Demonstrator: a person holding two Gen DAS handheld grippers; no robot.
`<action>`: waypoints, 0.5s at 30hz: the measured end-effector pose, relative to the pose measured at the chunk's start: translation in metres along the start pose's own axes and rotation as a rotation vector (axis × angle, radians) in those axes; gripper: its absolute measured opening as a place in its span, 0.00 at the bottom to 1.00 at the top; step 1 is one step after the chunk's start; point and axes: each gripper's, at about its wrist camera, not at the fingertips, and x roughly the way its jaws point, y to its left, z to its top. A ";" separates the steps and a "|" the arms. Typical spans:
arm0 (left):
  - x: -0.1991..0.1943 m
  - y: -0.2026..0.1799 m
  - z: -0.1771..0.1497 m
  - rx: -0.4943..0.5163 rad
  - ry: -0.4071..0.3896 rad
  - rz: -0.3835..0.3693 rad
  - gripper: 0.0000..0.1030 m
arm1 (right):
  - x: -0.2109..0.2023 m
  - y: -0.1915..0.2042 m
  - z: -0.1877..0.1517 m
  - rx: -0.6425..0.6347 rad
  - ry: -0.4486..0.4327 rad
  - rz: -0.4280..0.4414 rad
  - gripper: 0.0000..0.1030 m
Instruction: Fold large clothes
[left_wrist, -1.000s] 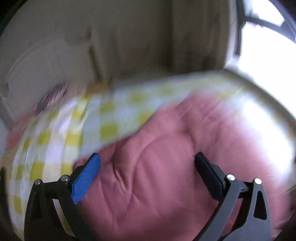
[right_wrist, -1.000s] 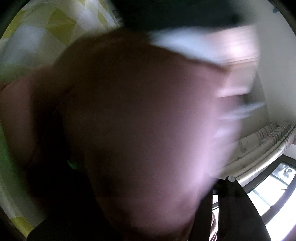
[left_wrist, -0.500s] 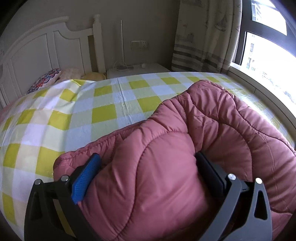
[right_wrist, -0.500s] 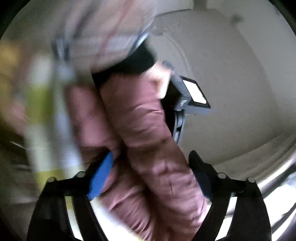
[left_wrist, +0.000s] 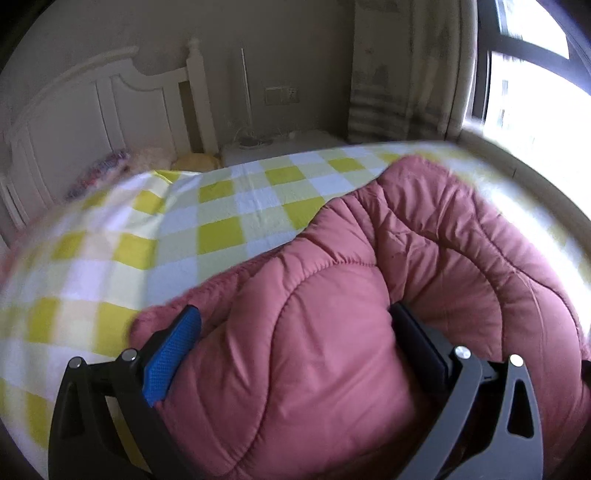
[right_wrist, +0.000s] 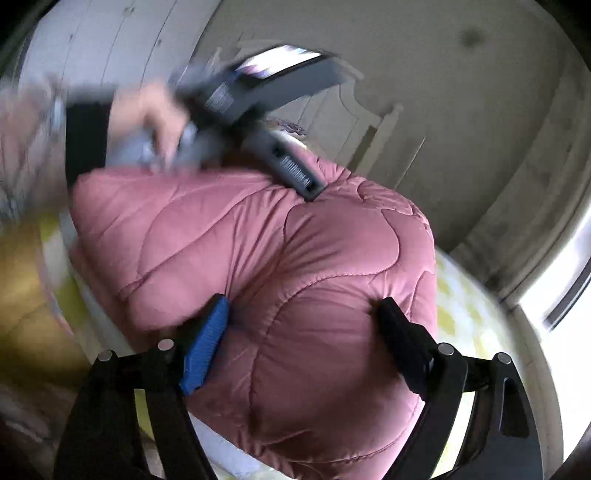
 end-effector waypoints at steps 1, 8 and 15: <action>-0.006 -0.005 0.005 0.052 0.038 0.059 0.98 | 0.000 -0.003 0.002 0.002 0.004 0.008 0.83; -0.109 -0.022 0.033 -0.137 -0.042 0.114 0.98 | 0.005 -0.008 0.000 0.016 -0.011 -0.003 0.83; -0.031 -0.019 -0.023 -0.230 -0.062 0.189 0.98 | 0.000 0.004 -0.002 0.045 -0.049 0.085 0.86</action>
